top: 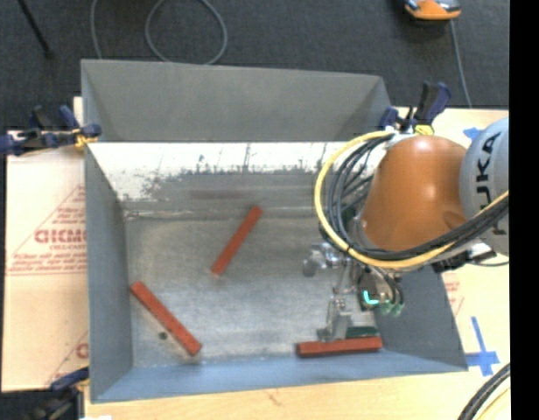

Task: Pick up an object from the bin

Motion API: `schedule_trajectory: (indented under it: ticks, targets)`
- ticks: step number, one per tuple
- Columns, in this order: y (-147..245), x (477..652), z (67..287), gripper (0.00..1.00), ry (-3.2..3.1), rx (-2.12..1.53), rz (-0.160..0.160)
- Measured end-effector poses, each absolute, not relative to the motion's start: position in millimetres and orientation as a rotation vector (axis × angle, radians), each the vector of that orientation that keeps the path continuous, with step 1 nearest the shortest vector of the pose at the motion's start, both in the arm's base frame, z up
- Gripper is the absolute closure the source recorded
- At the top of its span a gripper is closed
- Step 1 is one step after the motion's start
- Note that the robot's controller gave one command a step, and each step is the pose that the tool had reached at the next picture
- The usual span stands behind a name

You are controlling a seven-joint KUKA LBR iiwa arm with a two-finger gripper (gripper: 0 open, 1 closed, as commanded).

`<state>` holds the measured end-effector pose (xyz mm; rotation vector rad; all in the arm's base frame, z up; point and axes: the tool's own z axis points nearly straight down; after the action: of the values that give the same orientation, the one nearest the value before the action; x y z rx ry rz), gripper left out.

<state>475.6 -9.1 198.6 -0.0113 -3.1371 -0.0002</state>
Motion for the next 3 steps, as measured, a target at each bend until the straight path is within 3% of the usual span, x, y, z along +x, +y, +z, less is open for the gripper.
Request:
schedule_trajectory:
  ticks: [1, 2, 3]
  targets:
    - [-18.9, 536.7, 126.1, 0.0, -3.14, 0.145, 0.002]
    - [-63.0, 565.4, 168.3, 0.0, -3.118, 0.443, 0.007]
    - [-141.8, 542.0, 136.2, 0.0, -3.053, 0.739, 0.005]
